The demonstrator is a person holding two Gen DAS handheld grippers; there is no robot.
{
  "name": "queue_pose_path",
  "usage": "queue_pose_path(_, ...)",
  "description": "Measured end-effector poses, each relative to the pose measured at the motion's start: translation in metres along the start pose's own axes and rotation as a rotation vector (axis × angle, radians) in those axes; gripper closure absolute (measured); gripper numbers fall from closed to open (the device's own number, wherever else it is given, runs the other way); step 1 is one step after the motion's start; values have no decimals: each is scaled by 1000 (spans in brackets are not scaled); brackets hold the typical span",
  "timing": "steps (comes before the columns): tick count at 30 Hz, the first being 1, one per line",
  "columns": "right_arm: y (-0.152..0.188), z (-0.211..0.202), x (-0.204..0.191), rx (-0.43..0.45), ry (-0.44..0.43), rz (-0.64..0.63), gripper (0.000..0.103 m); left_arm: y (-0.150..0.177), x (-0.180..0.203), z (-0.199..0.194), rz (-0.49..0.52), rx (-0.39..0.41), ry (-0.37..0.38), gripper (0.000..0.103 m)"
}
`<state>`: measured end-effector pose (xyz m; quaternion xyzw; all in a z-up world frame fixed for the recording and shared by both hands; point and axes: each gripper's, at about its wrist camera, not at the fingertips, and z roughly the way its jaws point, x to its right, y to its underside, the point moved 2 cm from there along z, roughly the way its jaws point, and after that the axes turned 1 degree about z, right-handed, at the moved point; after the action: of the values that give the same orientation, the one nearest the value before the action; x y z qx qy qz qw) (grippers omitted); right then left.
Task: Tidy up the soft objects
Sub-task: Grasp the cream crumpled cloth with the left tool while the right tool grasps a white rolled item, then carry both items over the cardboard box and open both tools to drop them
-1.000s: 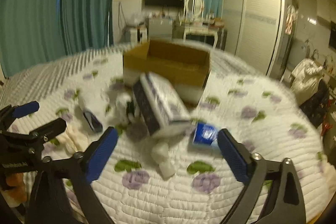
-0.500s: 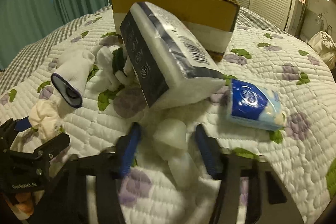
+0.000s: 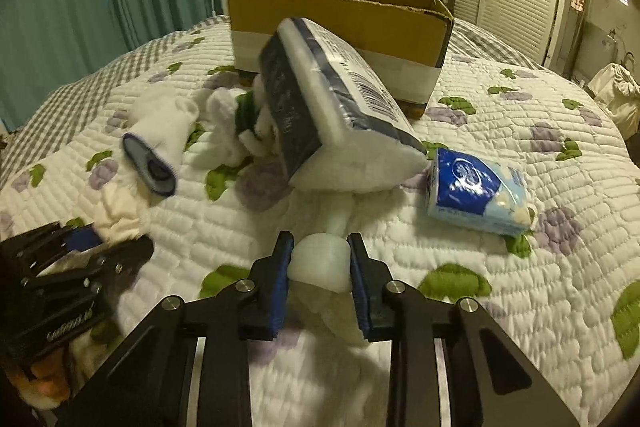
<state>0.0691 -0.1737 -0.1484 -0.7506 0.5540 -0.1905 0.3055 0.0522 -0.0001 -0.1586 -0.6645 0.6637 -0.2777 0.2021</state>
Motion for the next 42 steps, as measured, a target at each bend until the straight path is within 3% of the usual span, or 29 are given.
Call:
queue_pose_path(7, 10, -34, -7, 22, -20, -32, 76, -8, 14, -32, 21, 65, 37, 74)
queue_pose_path(15, -2, -78, -13, 94, -80, -27, 77, -39, 31, -66, 49, 135, 74, 74)
queue_pose_path(21, -55, -110, -6, 185, -118, -39, 77, -90, 45, -78, 98, 193, 90, 74)
queue_pose_path(27, -148, -123, 2, 265, -93, -116, 77, -164, 54, -75, 154, 295, 61, 74)
queue_pose_path(31, -201, -111, 8, 289, -81, -149, 77, -205, 58, -47, 168, 304, 47, 74)
queue_pose_path(35, -241, -72, 19, 266, -91, -152, 77, -237, 58, -6, 166, 283, 48, 74)
queue_pose_path(42, -264, 28, 57, 157, -80, -63, 76, -262, 53, 63, 149, 222, 41, 72)
